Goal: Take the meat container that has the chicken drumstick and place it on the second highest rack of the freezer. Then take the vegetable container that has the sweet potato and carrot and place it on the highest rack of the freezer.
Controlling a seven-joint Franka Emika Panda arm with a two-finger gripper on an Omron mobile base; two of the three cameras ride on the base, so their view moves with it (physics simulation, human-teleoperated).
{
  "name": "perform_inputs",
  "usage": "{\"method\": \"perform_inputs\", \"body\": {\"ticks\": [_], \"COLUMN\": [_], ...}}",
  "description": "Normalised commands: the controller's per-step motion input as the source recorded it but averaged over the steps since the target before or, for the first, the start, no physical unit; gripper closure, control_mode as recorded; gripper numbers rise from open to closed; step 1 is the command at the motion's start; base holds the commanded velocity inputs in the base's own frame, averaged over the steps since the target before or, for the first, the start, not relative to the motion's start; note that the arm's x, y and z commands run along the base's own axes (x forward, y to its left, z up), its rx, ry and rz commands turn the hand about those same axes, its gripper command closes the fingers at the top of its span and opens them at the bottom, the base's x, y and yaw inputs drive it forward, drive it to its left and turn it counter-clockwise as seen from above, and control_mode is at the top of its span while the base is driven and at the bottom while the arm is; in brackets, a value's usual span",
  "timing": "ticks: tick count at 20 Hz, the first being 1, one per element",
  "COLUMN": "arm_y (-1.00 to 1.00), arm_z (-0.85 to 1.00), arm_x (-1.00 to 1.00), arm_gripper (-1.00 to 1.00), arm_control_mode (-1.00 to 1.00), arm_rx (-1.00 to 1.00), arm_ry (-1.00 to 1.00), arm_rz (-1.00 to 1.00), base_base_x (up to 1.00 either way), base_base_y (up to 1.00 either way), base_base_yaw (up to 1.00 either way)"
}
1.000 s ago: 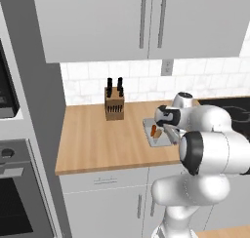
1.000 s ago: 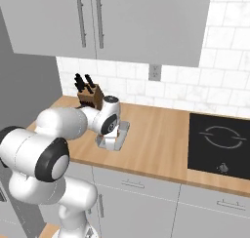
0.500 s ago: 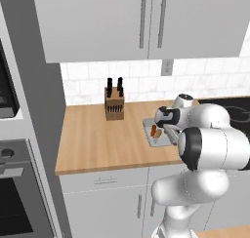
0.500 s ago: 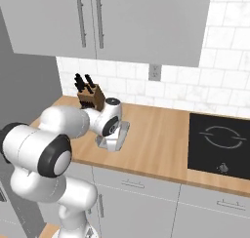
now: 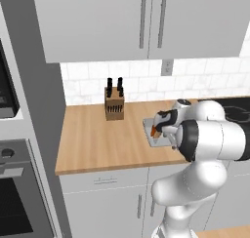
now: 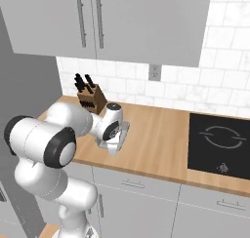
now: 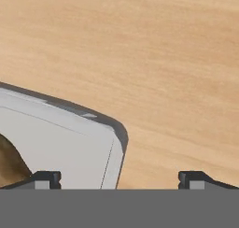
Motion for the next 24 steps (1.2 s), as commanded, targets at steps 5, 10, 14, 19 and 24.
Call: {"method": "perform_inputs", "body": {"ticks": [5,10,14,19,24], "arm_y": [0.00,0.00,0.01,0.00,0.00], "arm_z": [-0.17,-0.09,-0.24,-0.22,0.00], "arm_x": [0.00,0.00,0.00,0.00,0.00], "arm_gripper": [-1.00,-1.00,-1.00,-1.00,-1.00], "arm_control_mode": [-1.00,-1.00,-1.00,-1.00,-1.00], "arm_rx": [0.00,0.00,0.00,0.00,0.00], "arm_ry": [0.00,0.00,0.00,0.00,0.00], "arm_rz": [0.00,0.00,0.00,0.00,0.00], "base_base_x": [0.00,0.00,0.00,0.00,0.00], "base_base_y": [0.00,0.00,0.00,0.00,0.00], "base_base_yaw": [0.00,0.00,0.00,0.00,0.00]}}
